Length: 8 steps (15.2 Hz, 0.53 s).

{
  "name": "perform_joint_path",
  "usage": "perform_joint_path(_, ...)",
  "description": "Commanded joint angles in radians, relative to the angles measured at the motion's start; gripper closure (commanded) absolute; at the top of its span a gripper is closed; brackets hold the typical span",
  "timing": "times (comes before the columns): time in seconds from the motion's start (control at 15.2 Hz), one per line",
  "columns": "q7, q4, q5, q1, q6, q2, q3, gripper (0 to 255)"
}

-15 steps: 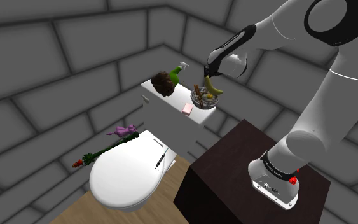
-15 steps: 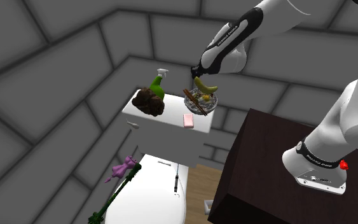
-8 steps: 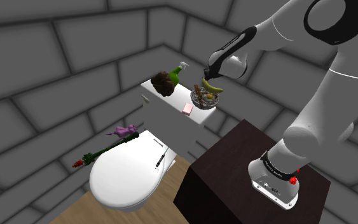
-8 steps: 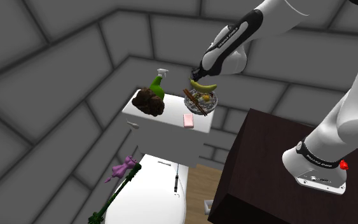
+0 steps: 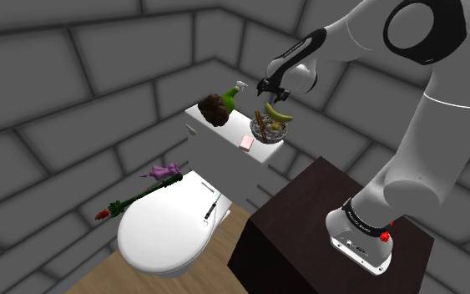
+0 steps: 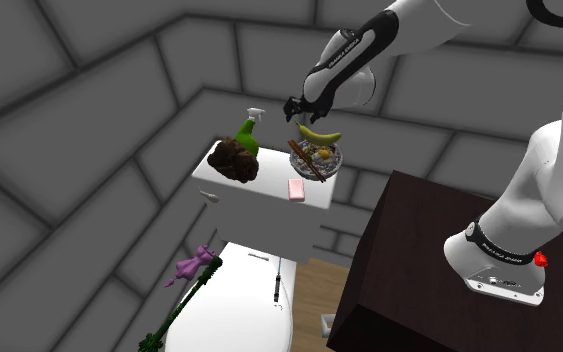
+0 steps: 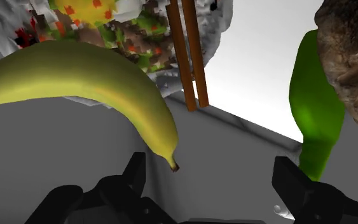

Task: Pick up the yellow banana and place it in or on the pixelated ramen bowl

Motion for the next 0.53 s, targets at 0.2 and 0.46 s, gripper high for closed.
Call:
perform_joint_path(0.2, -0.279, 0.017, -0.243, -0.044, -0.209, -0.011, -0.015, 0)
perform_joint_path(0.46, -0.283, 0.034, -0.374, -0.205, -0.222, 0.018, 0.132, 0)
